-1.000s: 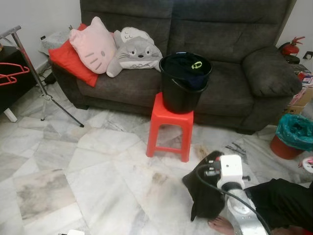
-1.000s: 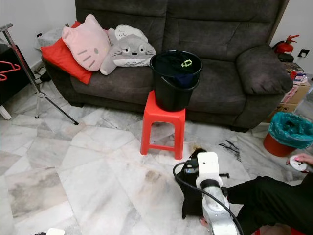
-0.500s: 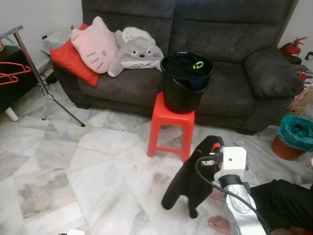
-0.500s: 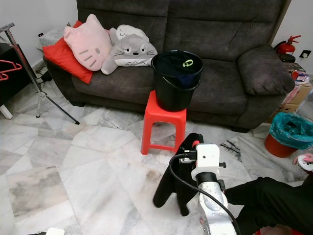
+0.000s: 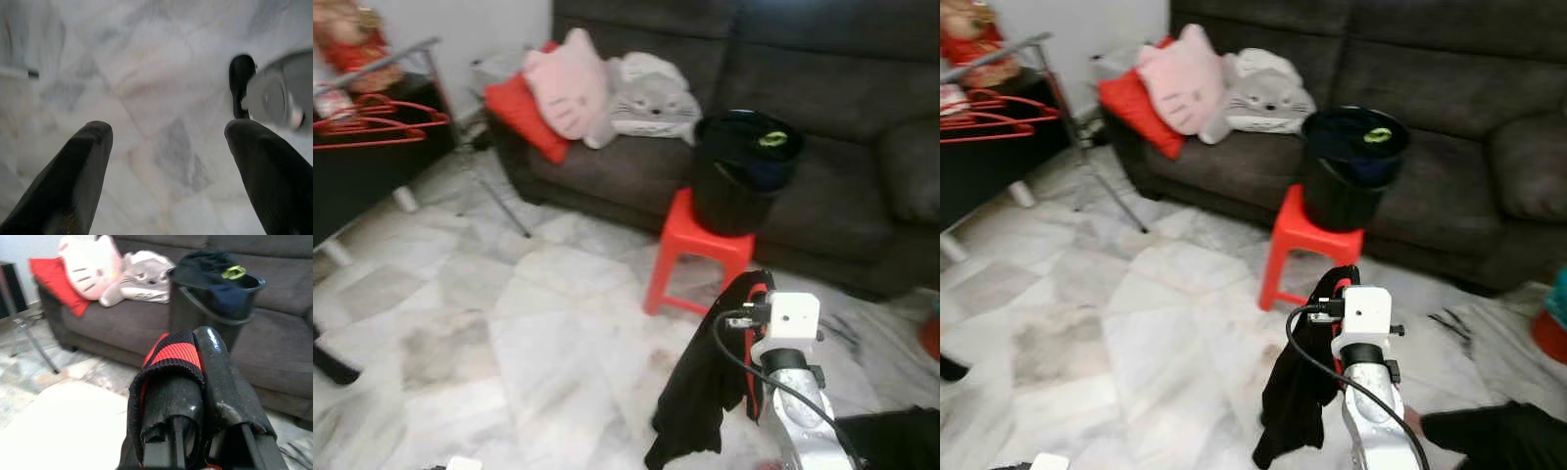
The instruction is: Hang hanger
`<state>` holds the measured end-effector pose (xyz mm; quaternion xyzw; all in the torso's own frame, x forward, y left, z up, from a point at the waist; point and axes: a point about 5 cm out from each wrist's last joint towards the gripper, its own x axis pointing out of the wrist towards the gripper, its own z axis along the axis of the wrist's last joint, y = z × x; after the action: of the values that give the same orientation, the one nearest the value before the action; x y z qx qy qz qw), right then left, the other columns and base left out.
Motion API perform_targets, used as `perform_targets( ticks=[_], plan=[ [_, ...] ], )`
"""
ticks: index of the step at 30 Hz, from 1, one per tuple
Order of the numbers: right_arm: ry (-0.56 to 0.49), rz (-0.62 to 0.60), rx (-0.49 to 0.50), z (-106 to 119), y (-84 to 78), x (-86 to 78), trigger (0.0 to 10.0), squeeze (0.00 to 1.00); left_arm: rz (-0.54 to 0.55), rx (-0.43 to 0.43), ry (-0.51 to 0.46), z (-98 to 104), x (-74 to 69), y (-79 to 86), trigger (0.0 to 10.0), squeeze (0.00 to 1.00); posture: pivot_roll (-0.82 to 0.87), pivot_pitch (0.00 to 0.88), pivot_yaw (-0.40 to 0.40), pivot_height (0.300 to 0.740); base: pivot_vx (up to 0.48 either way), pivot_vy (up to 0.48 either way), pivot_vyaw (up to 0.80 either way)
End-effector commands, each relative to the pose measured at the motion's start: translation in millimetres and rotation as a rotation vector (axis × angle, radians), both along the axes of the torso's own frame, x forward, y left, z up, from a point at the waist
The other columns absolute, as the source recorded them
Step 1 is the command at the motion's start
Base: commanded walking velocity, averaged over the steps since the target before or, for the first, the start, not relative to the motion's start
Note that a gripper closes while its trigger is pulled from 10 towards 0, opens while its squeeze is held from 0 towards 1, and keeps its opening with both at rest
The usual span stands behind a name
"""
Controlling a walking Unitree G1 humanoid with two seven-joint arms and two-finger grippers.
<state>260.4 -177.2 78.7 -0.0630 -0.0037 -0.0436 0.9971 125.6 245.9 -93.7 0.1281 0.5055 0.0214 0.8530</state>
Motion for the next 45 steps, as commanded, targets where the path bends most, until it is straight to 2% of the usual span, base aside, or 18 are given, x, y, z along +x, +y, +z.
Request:
perform_targets(
  ticks=[1,15,23,30,35,39,40,41,42,43,45],
  plan=[
    [-0.039,0.006,0.001,9.1,2.5,3.4,10.0,0.0,0.004,0.005,0.011,-1.0,-4.3,1.8,10.0,0.0,-0.11,0.0,-0.001,0.74,0.0,0.0,0.79],
    [-0.032,0.005,-0.006,7.9,2.1,7.2,10.0,0.0,0.01,0.001,0.007,-1.2,-5.1,1.3,10.0,0.0,-0.11,0.0,0.0,0.74,0.0,0.0,0.79],
    [-0.015,-0.007,-0.008,3.3,-2.1,14.1,10.0,0.0,0.033,0.009,-0.01,0.0,1.5,-0.8,10.0,0.0,-0.09,0.0,-0.005,0.74,0.0,0.0,0.79],
    [0.049,-0.052,0.055,-10.5,-8.1,22.2,10.0,0.0,0.045,0.008,-0.085,4.6,15.5,-5.4,10.0,0.0,-0.08,0.0,-0.012,0.74,0.0,0.0,0.06],
    [0.06,-0.056,0.054,-13.0,-12.6,26.3,10.0,0.0,0.074,-0.007,-0.221,12.2,29.2,-9.5,10.0,0.0,-0.08,0.0,-0.017,0.74,0.0,0.0,0.0],
    [0.068,-0.065,0.049,-15.9,-16.7,28.5,10.0,0.0,0.08,-0.013,-0.285,16.4,35.8,-11.6,10.0,0.0,-0.08,0.0,-0.017,0.74,0.0,0.0,0.0],
    [0.071,-0.072,0.048,-17.6,-18.9,28.9,10.0,0.0,-0.061,0.089,-0.544,44.2,70.4,-14.0,10.0,0.0,-0.08,0.0,-0.015,0.74,0.0,0.0,0.0],
    [0.073,-0.075,0.048,-18.4,-19.8,29.2,10.0,0.0,-0.167,0.142,-0.732,66.2,91.1,-20.4,10.0,0.0,-0.08,0.0,-0.014,0.74,0.0,0.0,0.0],
    [0.075,-0.077,0.047,-18.8,-20.3,29.4,10.0,0.0,-0.236,0.165,-0.856,81.0,102.4,-26.3,10.0,0.0,-0.08,0.0,-0.014,0.74,0.0,0.0,0.0],
    [0.078,-0.08,0.048,-20.6,-21.4,29.5,10.0,0.0,-0.288,0.16,-1.019,106.8,124.7,-33.1,10.0,0.0,-0.09,0.0,-0.01,0.74,0.0,0.0,0.0],
    [0.082,-0.089,0.047,-22.4,-23.4,29.4,10.0,0.0,-0.124,0.058,-0.868,104.1,143.7,-27.3,10.0,0.0,-0.09,0.0,-0.003,0.74,0.0,0.0,0.0]
  ],
)
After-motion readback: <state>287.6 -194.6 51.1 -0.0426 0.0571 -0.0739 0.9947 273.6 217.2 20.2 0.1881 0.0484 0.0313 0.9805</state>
